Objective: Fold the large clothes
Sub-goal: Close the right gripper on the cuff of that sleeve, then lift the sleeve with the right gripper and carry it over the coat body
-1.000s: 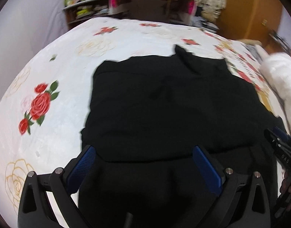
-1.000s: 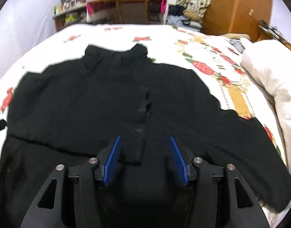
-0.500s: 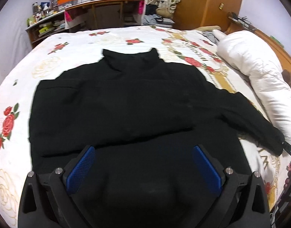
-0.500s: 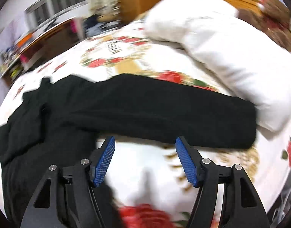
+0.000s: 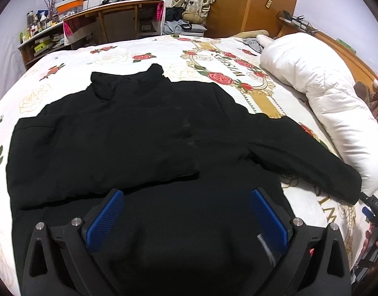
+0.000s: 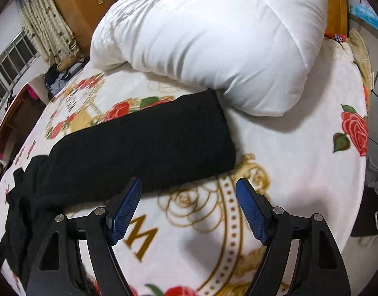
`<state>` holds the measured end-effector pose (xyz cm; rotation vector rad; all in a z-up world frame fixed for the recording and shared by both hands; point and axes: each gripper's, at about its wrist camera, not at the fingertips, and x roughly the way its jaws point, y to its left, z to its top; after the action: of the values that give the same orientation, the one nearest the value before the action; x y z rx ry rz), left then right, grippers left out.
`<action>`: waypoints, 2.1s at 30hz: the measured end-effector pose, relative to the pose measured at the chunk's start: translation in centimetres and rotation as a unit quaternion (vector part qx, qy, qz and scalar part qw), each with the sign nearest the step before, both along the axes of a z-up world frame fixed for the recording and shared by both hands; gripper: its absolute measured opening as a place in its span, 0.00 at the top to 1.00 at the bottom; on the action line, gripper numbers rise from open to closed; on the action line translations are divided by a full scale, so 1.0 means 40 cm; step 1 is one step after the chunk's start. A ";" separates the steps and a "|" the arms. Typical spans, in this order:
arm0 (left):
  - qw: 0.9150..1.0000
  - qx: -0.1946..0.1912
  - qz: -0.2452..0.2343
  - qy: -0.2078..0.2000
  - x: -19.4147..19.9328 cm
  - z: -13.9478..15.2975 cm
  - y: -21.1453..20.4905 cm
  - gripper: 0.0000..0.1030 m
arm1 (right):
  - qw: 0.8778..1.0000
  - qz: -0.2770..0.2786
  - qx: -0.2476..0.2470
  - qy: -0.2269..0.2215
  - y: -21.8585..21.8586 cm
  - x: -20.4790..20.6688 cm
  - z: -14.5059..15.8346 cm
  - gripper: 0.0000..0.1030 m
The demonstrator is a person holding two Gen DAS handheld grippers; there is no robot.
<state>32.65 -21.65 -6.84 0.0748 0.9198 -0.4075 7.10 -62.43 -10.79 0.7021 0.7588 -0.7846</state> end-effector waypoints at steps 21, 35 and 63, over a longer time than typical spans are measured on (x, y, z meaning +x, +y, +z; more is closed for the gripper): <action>1.000 0.023 -0.004 0.015 0.028 -0.072 -0.057 0.00 | 0.992 -0.097 0.075 -0.023 -0.123 0.065 -0.109 0.23; 0.999 0.023 -0.025 0.008 0.027 -0.039 -0.055 0.00 | 0.997 -0.052 -0.011 -0.055 -0.063 0.099 0.014 0.69; 1.000 -0.020 -0.022 0.007 0.055 0.000 0.061 0.00 | 0.935 0.308 -0.109 -0.135 0.383 0.465 0.220 0.79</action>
<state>34.83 -19.23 -6.82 0.0555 0.9253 -0.4682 25.71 -47.11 -2.01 0.3250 0.5794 -0.1847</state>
